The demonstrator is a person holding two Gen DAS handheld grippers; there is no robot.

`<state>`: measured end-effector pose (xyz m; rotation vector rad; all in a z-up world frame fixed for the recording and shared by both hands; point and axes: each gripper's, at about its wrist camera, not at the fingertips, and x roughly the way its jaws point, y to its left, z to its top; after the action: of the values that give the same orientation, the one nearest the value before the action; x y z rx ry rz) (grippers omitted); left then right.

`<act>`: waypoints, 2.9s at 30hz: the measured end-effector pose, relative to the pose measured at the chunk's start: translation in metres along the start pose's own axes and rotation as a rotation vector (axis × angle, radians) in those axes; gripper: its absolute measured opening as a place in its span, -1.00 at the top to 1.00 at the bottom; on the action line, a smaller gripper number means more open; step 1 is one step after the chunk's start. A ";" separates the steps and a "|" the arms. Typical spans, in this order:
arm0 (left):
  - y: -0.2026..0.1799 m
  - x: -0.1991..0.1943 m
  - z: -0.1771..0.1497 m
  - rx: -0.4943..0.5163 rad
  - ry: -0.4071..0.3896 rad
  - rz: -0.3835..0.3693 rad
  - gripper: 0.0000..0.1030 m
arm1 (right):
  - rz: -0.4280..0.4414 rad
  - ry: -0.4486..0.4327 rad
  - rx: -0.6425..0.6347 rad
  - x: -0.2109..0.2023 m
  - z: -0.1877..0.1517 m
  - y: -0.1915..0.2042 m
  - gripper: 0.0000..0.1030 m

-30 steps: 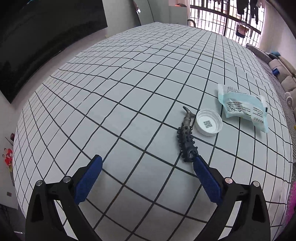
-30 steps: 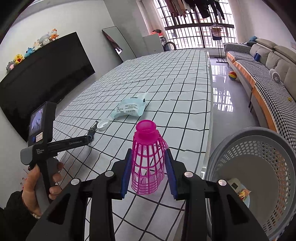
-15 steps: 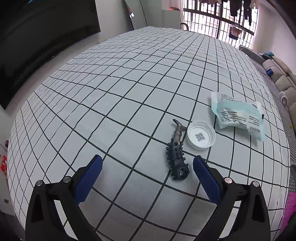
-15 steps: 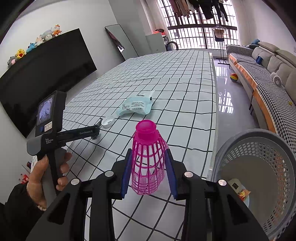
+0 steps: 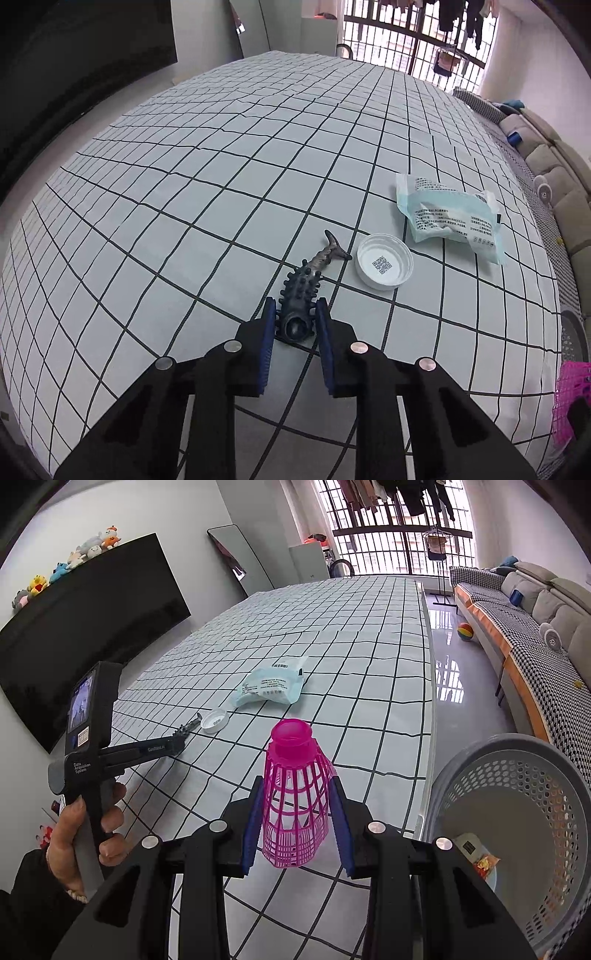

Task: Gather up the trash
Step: 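Carry the shuttlecock and grey toy over the basket and open both grippers, then move both grippers back over the table toward the white bottle cap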

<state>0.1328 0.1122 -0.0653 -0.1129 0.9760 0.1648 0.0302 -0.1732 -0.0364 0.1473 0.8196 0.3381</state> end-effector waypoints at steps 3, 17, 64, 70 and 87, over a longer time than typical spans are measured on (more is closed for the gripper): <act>0.003 -0.009 -0.005 0.004 -0.016 0.002 0.57 | -0.002 0.001 -0.001 -0.001 0.000 0.000 0.35; 0.002 -0.062 -0.032 0.043 -0.111 -0.029 0.57 | -0.033 -0.013 -0.016 -0.018 -0.010 0.011 0.35; -0.296 -0.097 -0.110 0.581 -0.044 -0.407 0.53 | -0.332 -0.037 0.328 -0.104 -0.077 -0.207 0.19; -0.297 -0.095 -0.110 0.577 -0.050 -0.391 0.21 | -0.342 -0.064 0.334 -0.109 -0.079 -0.208 -0.14; -0.254 -0.103 -0.098 0.463 -0.101 -0.341 -0.57 | -0.307 -0.079 0.313 -0.107 -0.076 -0.181 -0.37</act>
<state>0.0442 -0.1633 -0.0287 0.1535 0.8584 -0.3652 -0.0502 -0.3807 -0.0605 0.3203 0.7988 -0.0864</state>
